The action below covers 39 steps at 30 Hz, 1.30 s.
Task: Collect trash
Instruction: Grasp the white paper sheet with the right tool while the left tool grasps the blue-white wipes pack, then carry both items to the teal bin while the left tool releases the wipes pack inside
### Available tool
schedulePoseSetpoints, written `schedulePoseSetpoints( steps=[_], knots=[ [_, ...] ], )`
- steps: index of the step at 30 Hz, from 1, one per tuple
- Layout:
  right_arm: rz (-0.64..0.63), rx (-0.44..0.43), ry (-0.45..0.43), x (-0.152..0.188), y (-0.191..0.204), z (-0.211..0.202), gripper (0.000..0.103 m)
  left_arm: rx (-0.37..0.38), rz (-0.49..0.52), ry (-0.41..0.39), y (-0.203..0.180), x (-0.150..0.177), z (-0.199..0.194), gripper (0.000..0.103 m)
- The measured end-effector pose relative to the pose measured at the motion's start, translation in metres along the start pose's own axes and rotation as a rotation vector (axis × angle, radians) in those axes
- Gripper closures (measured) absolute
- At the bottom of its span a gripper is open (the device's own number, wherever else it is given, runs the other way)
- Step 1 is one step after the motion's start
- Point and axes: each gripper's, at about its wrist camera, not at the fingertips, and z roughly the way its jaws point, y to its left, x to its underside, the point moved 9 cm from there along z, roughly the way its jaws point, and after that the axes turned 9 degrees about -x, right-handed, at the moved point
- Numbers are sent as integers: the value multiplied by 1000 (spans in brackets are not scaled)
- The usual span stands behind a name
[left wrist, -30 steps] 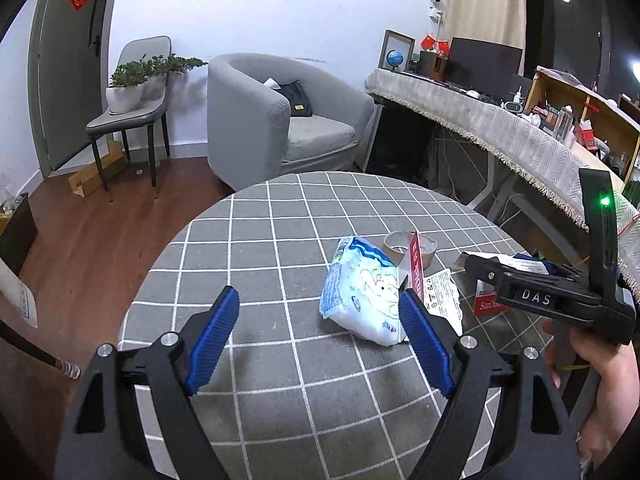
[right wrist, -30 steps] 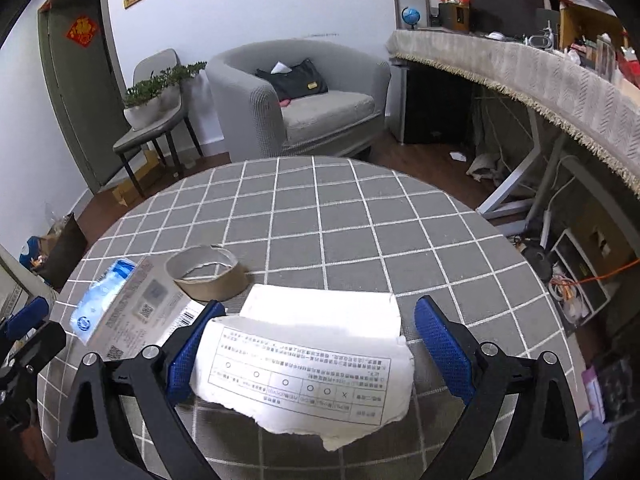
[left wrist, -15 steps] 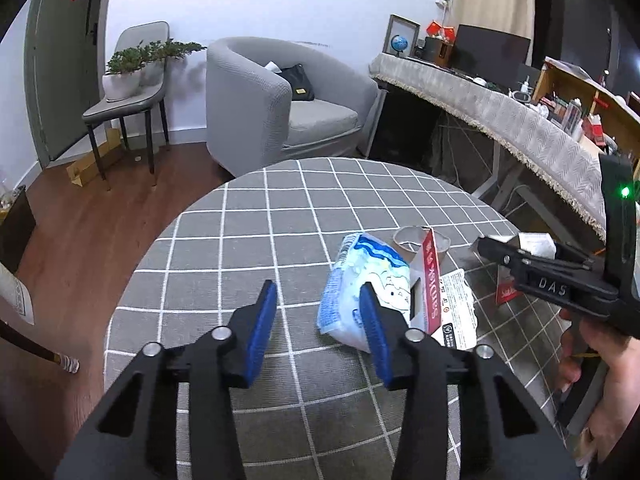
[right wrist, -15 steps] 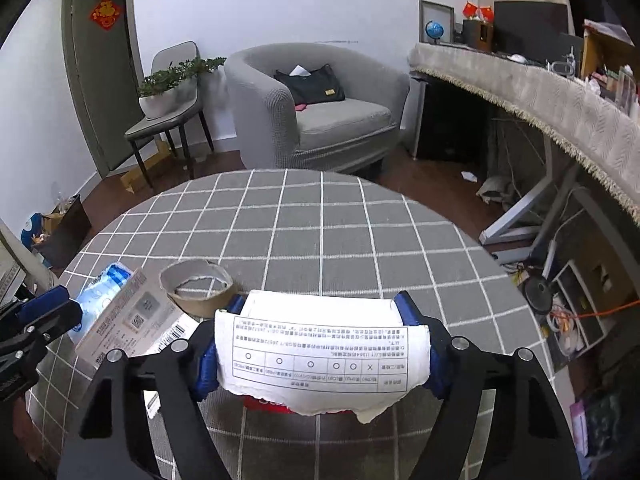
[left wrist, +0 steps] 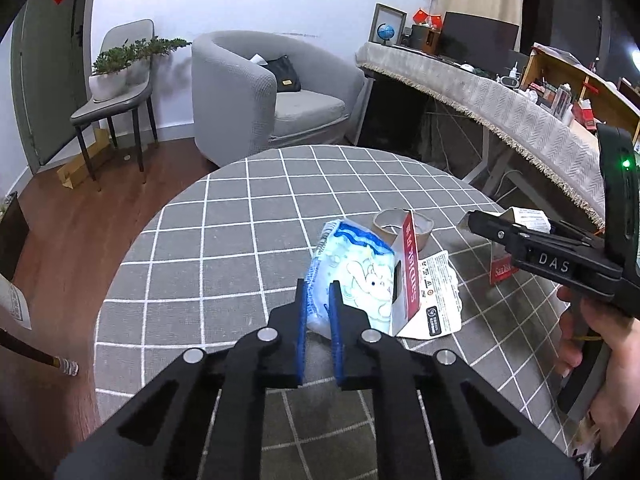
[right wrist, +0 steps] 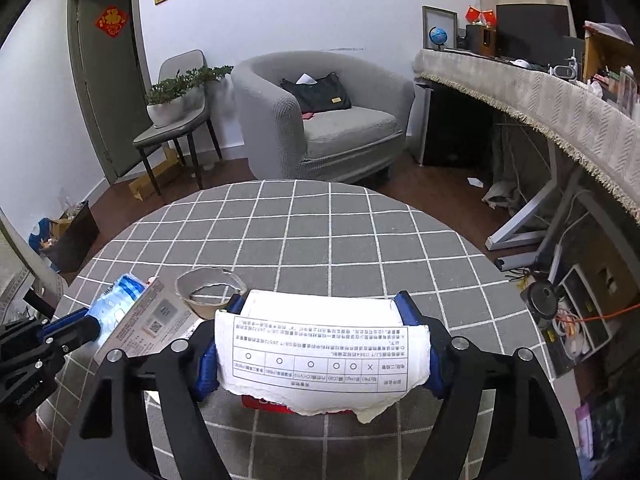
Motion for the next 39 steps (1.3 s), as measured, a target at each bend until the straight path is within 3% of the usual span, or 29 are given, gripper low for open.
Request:
schedulePoseSetpoints(
  steps=[14,39],
  knots=[
    [-37,-54,-40,13,36,-32,27,-66,-48,-93,20,9,-48,98],
    [-132,-207,-26,83,134,-87,27,-109,-51,-110,47,79,-128,99]
  ],
)
